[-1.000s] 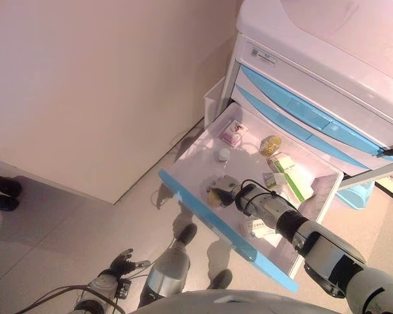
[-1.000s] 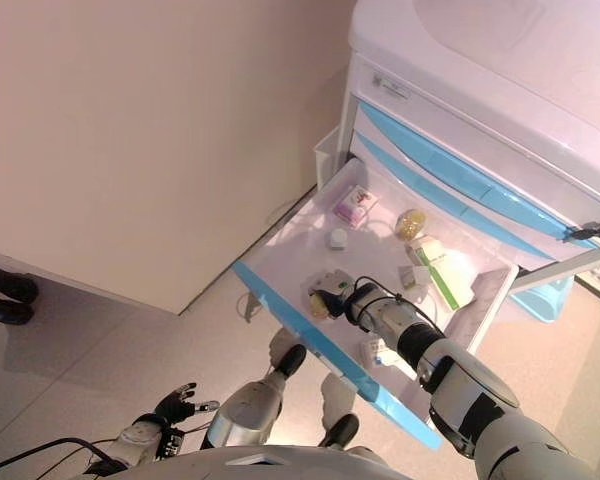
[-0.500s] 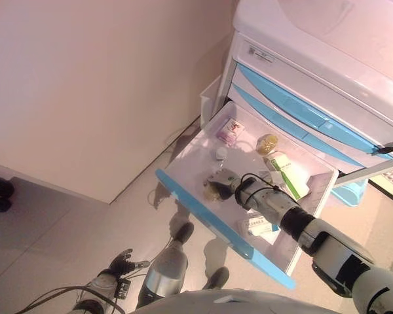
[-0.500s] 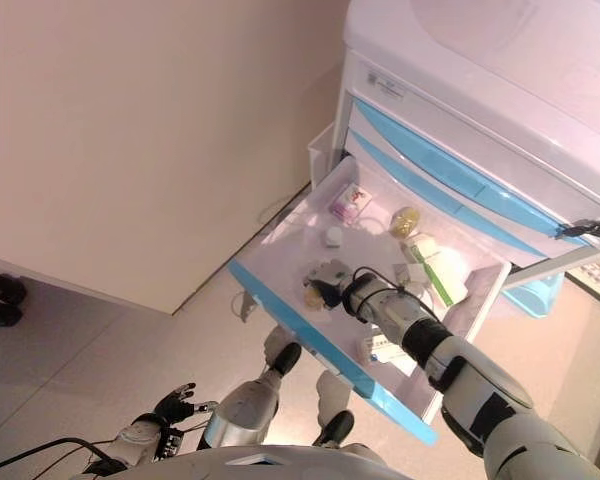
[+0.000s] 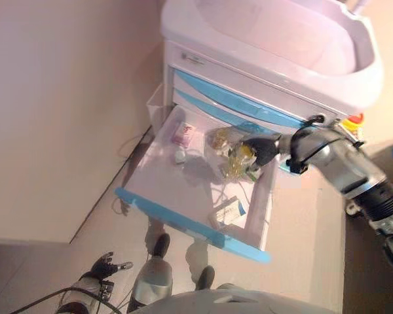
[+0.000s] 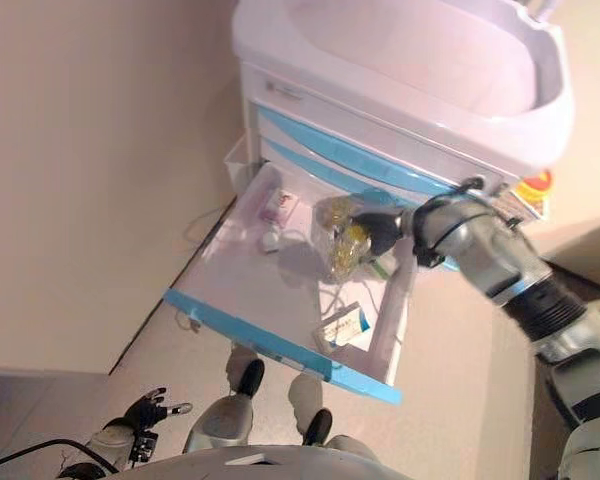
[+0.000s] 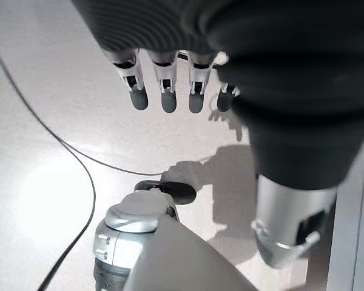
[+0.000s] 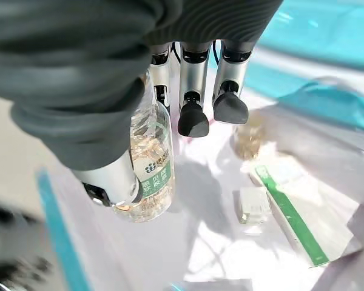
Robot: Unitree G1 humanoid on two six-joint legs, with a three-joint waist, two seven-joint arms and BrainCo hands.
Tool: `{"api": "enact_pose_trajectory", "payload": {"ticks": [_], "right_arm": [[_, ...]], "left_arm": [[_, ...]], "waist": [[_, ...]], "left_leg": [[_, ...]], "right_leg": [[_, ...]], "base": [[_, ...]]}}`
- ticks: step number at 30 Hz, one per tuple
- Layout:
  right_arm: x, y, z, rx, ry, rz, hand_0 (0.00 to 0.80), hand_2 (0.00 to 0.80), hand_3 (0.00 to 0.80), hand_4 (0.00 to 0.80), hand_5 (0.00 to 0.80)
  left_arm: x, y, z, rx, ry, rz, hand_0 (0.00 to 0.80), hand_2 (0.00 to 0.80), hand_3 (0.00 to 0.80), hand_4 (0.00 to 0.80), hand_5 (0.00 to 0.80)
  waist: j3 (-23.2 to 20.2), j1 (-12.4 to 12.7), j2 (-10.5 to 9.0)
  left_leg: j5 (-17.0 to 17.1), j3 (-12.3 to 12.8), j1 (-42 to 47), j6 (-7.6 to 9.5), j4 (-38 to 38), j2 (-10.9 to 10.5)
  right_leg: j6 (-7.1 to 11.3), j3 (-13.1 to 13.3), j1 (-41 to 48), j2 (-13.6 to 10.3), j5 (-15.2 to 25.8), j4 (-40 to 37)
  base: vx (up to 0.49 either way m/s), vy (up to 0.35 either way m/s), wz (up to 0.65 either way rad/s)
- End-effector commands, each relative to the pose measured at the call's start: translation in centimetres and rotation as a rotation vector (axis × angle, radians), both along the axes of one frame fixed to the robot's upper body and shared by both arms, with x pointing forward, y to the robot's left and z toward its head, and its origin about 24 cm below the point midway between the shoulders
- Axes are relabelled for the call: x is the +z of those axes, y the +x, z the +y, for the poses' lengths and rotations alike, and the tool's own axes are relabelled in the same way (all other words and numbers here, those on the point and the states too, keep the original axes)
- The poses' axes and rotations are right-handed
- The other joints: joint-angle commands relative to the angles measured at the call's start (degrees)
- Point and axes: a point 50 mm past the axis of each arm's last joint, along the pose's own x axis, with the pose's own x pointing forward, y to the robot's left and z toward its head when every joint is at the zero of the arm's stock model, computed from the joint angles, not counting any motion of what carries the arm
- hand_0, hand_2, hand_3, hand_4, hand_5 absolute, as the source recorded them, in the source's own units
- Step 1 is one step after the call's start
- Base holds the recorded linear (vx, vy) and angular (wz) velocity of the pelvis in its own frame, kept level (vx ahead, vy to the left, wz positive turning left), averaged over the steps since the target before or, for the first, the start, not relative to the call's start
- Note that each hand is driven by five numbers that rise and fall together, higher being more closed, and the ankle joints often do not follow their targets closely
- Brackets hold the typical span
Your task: Open the drawer and pick up the medicine
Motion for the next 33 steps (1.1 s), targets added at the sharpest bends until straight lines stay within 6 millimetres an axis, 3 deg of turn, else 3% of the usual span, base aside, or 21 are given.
{"api": "enact_pose_trajectory", "payload": {"ticks": [1,7,16,22,33], "right_arm": [[4.5,-0.3,0.5,0.064,0.226,-0.038,0.800,0.800,0.800,0.800,0.800],[9.4,0.7,-2.4,-0.064,0.561,-0.224,0.800,0.800,0.800,0.800,0.800],[14.5,2.1,-10.7,-0.477,0.845,-0.467,0.800,0.800,0.800,0.800,0.800],[16.5,3.0,-14.4,-0.741,0.844,-0.552,0.800,0.800,0.800,0.800,0.800],[19.4,3.5,-16.8,-1.056,0.510,-0.660,0.800,0.800,0.800,0.800,0.800]], "left_arm": [[-0.5,-2.0,0.6,0.002,0.035,0.084,0.000,0.000,0.000,0.000,0.000],[-0.8,-2.2,-0.1,-0.025,0.020,0.099,0.000,0.000,0.000,0.000,0.000],[-1.2,-2.5,-0.7,-0.055,-0.002,0.128,0.000,0.000,0.000,0.000,0.000],[-1.2,-2.9,-0.4,-0.067,0.007,0.145,0.000,0.000,0.000,0.000,0.000],[-0.6,-2.2,0.4,-0.073,0.031,0.114,0.000,0.000,0.000,0.000,0.000]], "waist": [[-5.6,-0.8,1.43],[-7.0,-2.2,2.17],[-7.8,-2.3,3.28],[-6.9,-0.2,3.15],[-3.0,4.7,2.70]], "left_leg": [[-8.5,2.6,2.3,1.79,0.0,-1.7],[-9.3,3.8,3.6,1.98,0.0,-1.8],[-10.2,4.1,4.8,2.13,0.5,-2.4],[-10.0,2.7,4.5,1.93,0.7,-2.7],[-8.3,-1.9,1.1,1.58,0.8,-3.5]], "right_leg": [[1.76,1.3,-4.0,0.4,-0.1,5.1],[1.70,2.8,-3.5,0.6,-0.3,5.4],[1.36,3.2,-2.6,0.8,-0.7,5.3],[0.93,1.8,-2.3,0.7,-1.1,5.2],[0.12,-1.6,-3.6,0.7,-1.2,5.1]], "base": [[0.049,0.021,-0.23],[0.049,0.022,-0.18],[0.059,0.015,-0.04],[0.051,0.000,0.04],[0.004,-0.009,0.25]]}}
